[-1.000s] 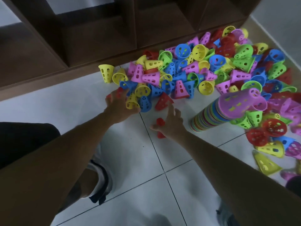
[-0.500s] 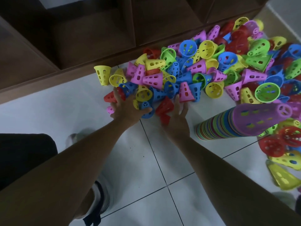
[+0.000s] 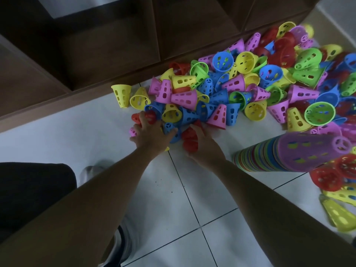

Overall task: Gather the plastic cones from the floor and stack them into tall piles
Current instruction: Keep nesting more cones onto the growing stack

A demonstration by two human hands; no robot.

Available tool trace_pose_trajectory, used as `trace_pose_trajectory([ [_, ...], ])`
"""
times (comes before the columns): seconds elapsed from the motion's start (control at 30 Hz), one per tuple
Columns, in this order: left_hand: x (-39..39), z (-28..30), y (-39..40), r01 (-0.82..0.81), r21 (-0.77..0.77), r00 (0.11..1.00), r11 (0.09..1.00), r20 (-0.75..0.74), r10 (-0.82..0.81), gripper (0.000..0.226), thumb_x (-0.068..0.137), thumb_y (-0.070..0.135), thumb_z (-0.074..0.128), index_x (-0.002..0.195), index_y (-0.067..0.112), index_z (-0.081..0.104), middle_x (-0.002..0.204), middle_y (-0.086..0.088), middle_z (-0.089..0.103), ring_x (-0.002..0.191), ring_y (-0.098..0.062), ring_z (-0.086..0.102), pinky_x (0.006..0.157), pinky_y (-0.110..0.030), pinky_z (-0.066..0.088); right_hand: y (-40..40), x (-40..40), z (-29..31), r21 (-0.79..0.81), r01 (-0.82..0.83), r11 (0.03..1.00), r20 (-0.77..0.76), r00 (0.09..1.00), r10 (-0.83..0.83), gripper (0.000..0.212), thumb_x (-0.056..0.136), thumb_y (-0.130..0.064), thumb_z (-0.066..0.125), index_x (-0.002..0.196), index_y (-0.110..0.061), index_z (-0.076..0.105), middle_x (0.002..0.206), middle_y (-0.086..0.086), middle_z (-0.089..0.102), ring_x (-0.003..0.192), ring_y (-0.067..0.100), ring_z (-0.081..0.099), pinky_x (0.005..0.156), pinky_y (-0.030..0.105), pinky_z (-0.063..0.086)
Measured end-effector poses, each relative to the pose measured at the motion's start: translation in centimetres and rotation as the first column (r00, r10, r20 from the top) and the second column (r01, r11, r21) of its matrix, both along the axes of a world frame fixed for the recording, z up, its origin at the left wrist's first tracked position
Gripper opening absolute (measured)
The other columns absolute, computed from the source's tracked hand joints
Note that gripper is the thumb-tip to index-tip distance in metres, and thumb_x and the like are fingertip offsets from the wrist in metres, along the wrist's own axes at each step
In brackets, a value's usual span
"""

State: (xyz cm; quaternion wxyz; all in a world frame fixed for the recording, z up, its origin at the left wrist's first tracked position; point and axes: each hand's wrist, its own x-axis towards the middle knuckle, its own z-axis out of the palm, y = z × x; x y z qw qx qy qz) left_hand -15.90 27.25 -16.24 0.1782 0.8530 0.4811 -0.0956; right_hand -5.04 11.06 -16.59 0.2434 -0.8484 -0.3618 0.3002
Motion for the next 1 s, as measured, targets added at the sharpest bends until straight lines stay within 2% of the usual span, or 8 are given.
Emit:
trace_pose_trajectory([
  [0.13,-1.2,-0.1,-0.5,0.11,0.135,0.993,0.985,0.037,-0.115,0.059,0.085,0.076,0.05,0.125,0.032,0.055,0.143,-0.008,0.028,0.123,-0.04,0.044,0.093,-0.059,0.046,0.2,-0.1,0.4,0.023,0.057,0.998,-0.052,0.997,-0.056,0.079,0.077,-0.032,0.078,0.143,-0.033,0.036,0.154,-0.002,0.032,0.12,0.026,0.057,0.095,0.038,0.052],
  [0.2,-1.7,-0.2,-0.7,0.109,0.174,0.99,0.979,0.068,-0.122,0.057,0.087,0.074,0.048,0.122,0.03,0.058,0.139,-0.007,0.032,0.118,-0.036,0.047,0.089,-0.056,0.049,0.2,-0.2,0.4,0.026,0.052,0.998,-0.055,0.997,-0.05,0.08,0.076,-0.031,0.079,0.143,-0.032,0.036,0.156,-0.002,0.03,0.121,0.026,0.057,0.096,0.04,0.052],
  [0.3,-2.0,-0.4,-1.0,0.083,0.173,0.988,0.982,0.114,-0.103,0.048,0.092,0.069,0.046,0.11,0.028,0.063,0.132,-0.007,0.037,0.114,-0.033,0.047,0.085,-0.053,0.051,-0.1,0.0,0.4,0.012,0.043,0.999,-0.051,0.998,-0.042,0.084,0.076,-0.031,0.079,0.147,-0.031,0.034,0.16,0.0,0.025,0.124,0.028,0.056,0.098,0.044,0.052],
  [0.43,-1.9,-0.5,-1.1,0.072,0.171,0.981,0.983,0.165,-0.1,0.026,0.097,0.047,0.051,0.099,0.024,0.063,0.122,-0.006,0.039,0.105,-0.028,0.047,0.082,-0.052,0.053,-0.4,0.2,1.0,0.015,0.039,0.999,-0.045,0.998,-0.039,0.083,0.077,-0.032,0.079,0.147,-0.031,0.033,0.161,-0.001,0.025,0.125,0.028,0.055,0.097,0.041,0.052],
  [0.57,-1.7,-0.6,-0.9,0.082,0.145,0.972,0.986,0.206,-0.111,0.023,0.096,0.043,0.054,0.097,0.023,0.064,0.116,-0.003,0.04,0.103,-0.026,0.046,0.082,-0.05,0.053,-0.8,0.3,1.7,0.034,0.046,0.998,-0.043,0.998,-0.044,0.082,0.08,-0.029,0.078,0.149,-0.029,0.034,0.162,-0.001,0.024,0.128,0.028,0.053,0.098,0.042,0.052],
  [0.73,-2.4,-0.5,-1.9,0.113,0.14,0.956,0.984,0.253,-0.146,0.029,0.094,0.047,0.055,0.102,0.02,0.065,0.121,-0.006,0.041,0.105,-0.027,0.046,0.082,-0.051,0.054,-1.2,0.2,2.9,0.064,0.038,0.997,-0.054,0.998,-0.034,0.076,0.079,-0.028,0.077,0.146,-0.028,0.04,0.159,0.0,0.032,0.123,0.025,0.057,0.092,0.042,0.056],
  [0.87,-3.8,-1.0,-2.7,0.247,0.177,0.946,0.953,0.17,-0.277,0.056,0.082,0.063,0.06,0.12,0.021,0.06,0.128,-0.008,0.04,0.113,-0.029,0.043,0.079,-0.045,0.054,-2.0,0.3,3.7,-0.011,-0.037,0.999,-0.066,0.997,0.037,0.072,0.078,-0.025,0.078,0.141,-0.026,0.044,0.15,0.003,0.039,0.118,0.029,0.059,0.083,0.047,0.059],
  [1.0,-4.9,-1.1,-3.8,0.239,0.168,0.949,0.956,0.167,-0.267,0.065,0.072,0.062,0.071,0.117,0.016,0.059,0.127,-0.008,0.04,0.115,-0.03,0.04,0.071,-0.043,0.056,-3.5,0.3,4.3,-0.091,-0.102,0.991,-0.032,0.995,0.099,0.078,0.082,-0.024,0.077,0.149,-0.023,0.038,0.155,0.005,0.036,0.127,0.028,0.054,0.102,0.042,0.051],
])
